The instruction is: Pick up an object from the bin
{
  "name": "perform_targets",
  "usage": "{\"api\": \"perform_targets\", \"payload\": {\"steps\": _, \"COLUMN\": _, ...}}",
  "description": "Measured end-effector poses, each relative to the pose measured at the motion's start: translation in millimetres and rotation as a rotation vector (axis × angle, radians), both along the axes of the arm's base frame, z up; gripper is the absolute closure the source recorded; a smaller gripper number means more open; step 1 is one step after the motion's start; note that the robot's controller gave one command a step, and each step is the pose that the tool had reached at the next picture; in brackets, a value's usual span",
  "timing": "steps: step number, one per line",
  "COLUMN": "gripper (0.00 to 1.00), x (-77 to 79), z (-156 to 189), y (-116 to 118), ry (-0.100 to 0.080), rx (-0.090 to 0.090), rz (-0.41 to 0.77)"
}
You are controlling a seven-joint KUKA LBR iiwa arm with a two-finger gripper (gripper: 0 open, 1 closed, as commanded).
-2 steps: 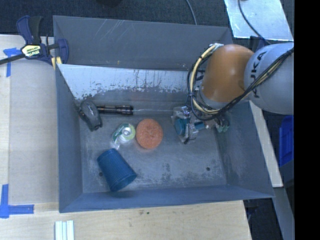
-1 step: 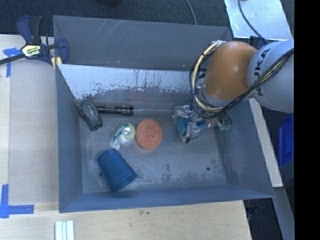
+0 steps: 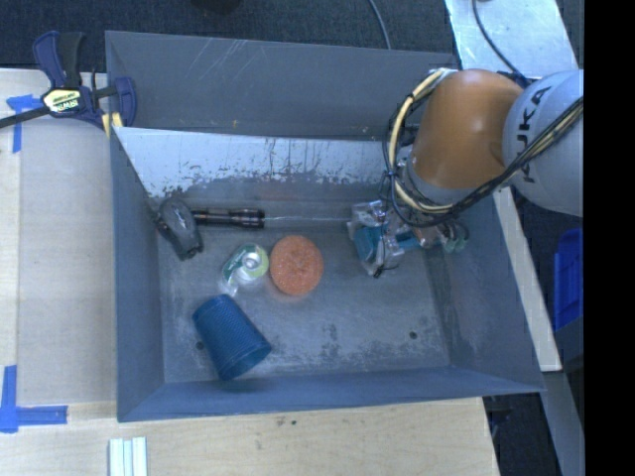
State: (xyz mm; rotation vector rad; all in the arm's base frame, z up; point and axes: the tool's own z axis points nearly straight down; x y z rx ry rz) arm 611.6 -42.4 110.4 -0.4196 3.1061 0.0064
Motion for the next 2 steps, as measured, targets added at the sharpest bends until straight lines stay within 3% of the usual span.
{"api": "perform_targets", "payload": {"steps": 1, "gripper": 1.00, "x": -1.5, "z": 50, "y": 0, "ry": 0.006, "rx": 0.001, "rz": -0.002}}
{"api": "perform_targets", "payload": {"steps": 2, "gripper": 1.00, "x": 0.0, "z": 73, "y": 0, "ry": -0.001, "rx": 0.000, "rz": -0.003}}
